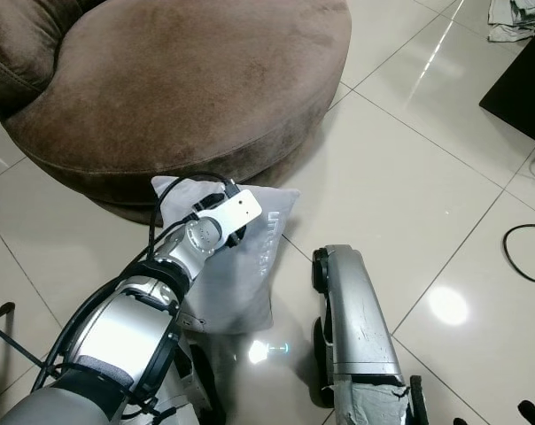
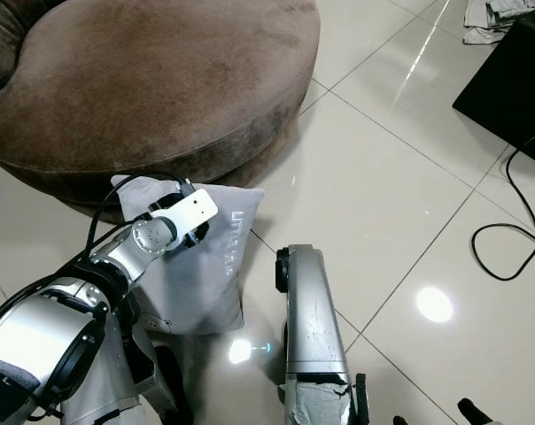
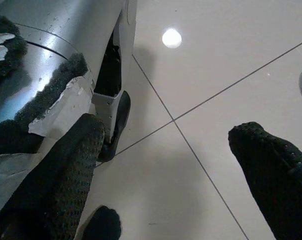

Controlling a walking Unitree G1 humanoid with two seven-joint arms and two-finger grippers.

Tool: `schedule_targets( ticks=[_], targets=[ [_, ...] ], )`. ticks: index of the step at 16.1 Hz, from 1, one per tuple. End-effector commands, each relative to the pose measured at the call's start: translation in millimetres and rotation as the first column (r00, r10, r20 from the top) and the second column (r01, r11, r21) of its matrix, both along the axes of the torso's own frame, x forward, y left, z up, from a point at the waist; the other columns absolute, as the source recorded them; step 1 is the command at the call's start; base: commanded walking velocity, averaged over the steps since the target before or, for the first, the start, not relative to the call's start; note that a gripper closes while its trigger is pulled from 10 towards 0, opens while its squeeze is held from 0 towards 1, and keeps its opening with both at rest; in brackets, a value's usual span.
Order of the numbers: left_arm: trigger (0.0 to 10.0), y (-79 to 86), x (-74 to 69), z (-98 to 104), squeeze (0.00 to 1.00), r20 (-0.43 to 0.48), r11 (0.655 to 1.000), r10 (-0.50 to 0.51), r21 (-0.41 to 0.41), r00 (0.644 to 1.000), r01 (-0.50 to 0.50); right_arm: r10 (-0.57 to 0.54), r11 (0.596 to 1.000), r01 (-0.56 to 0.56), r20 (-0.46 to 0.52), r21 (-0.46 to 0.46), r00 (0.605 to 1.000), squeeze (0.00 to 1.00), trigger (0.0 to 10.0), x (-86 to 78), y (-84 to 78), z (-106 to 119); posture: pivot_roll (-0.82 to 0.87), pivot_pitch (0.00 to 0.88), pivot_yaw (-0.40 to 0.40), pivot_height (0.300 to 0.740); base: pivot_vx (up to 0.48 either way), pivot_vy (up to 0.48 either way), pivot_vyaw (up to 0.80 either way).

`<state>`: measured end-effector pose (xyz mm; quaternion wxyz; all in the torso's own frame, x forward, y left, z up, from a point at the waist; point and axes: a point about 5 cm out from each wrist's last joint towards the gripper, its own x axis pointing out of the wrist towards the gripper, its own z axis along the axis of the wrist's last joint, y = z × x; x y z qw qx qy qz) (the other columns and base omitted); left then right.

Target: Move the pillow to the sofa from floor

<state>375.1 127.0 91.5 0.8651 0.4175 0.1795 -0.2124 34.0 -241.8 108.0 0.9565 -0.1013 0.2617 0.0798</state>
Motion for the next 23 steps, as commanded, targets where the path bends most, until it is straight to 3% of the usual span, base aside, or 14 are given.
schedule_targets(
  ticks=[1,4,7,11,13,15,16,17,18,19,20,21,23],
  targets=[
    [10.0,3.6,-4.9,-9.3,1.0,-0.055,1.0,0.012,0.004,0.998,-0.012,-0.013,1.0,0.013,-0.032,-0.012,0.999,0.03,10.0,-6.5,-3.0,-1.4,-0.56,0.324,0.015,0.455,0.0,0.0,0.0],
    [10.0,2.7,-3.9,-7.5,1.0,-0.042,1.0,-0.001,0.024,0.999,0.002,-0.011,1.0,0.011,-0.031,-0.013,0.999,0.04,10.0,-5.7,-2.8,-0.7,-0.57,0.324,0.011,0.455,0.0,0.0,0.0],
    [10.0,5.4,-3.0,-6.1,1.0,-0.023,0.991,-0.041,0.125,0.999,0.043,-0.009,1.0,0.009,-0.031,-0.014,0.999,0.06,10.0,-5.2,-2.8,0.0,-0.57,0.321,0.01,0.455,0.0,0.0,0.0],
    [10.0,7.5,-3.2,-6.8,1.0,-0.029,0.983,-0.052,0.176,0.998,0.056,-0.008,1.0,0.007,-0.027,-0.013,1.0,0.08,10.0,-4.1,-1.7,1.2,-0.57,0.321,0.011,0.455,0.0,0.0,0.0],
    [10.0,5.6,-4.1,-8.5,1.0,-0.048,0.992,-0.027,0.124,0.998,0.033,-0.009,1.0,0.009,-0.028,-0.014,1.0,0.09,10.0,-5.0,-1.0,2.0,-0.57,0.321,0.011,0.455,0.0,0.0,0.0],
    [10.0,-3.0,-3.7,-7.4,1.0,-0.106,0.992,0.06,-0.105,0.993,-0.071,-0.009,1.0,0.009,-0.033,-0.017,0.999,0.09,10.0,-6.0,-1.7,1.8,-0.57,0.322,0.01,0.455,0.0,0.0,0.0],
    [10.0,-5.1,-4.9,-9.0,1.0,-0.144,0.984,0.067,-0.152,0.987,-0.089,-0.009,1.0,0.009,-0.034,-0.017,0.999,0.09,10.0,-5.7,-1.8,1.8,-0.57,0.321,0.009,0.455,0.0,0.0,0.0],
    [10.0,-4.2,-5.4,-10.1,1.0,-0.151,0.985,0.076,-0.141,0.986,-0.097,-0.008,1.0,0.008,-0.034,-0.017,0.999,0.09,10.0,-5.2,-1.8,1.7,-0.57,0.321,0.008,0.455,0.0,0.0,0.0],
    [10.0,-2.5,-5.4,-10.6,0.84,-0.15,0.987,0.085,-0.122,0.985,-0.104,-0.007,1.0,0.007,-0.034,-0.017,0.999,0.09,10.0,-5.2,-1.6,1.7,-0.57,0.321,0.008,0.455,0.0,0.0,0.0],
    [10.0,0.7,-5.1,-10.7,0.57,-0.144,0.986,0.111,-0.108,0.983,-0.127,-0.007,1.0,0.006,-0.036,-0.017,0.999,0.1,10.0,-5.7,-1.2,1.5,-0.57,0.321,0.008,0.455,0.0,0.0,0.0],
    [10.0,3.9,-4.3,-10.0,0.21,-0.14,0.981,0.143,-0.111,0.98,-0.16,-0.006,1.0,0.005,-0.038,-0.018,0.999,0.11,10.0,-5.6,-1.5,1.5,-0.57,0.322,0.008,0.455,0.0,0.0,0.0],
    [10.0,4.9,-4.5,-10.5,0.0,-0.154,0.975,0.16,-0.127,0.975,-0.18,-0.006,1.0,0.005,-0.038,-0.018,0.999,0.11,10.0,-5.5,-1.7,1.5,-0.57,0.322,0.008,0.455,0.0,0.0,0.0],
    [10.0,6.5,-4.6,-10.7,0.0,-0.168,0.973,0.179,-0.117,0.969,-0.2,-0.005,1.0,0.005,-0.04,-0.019,0.999,0.11,10.0,-5.1,-1.9,1.2,-0.57,0.321,0.007,0.455,0.0,0.0,0.0]
  ],
)
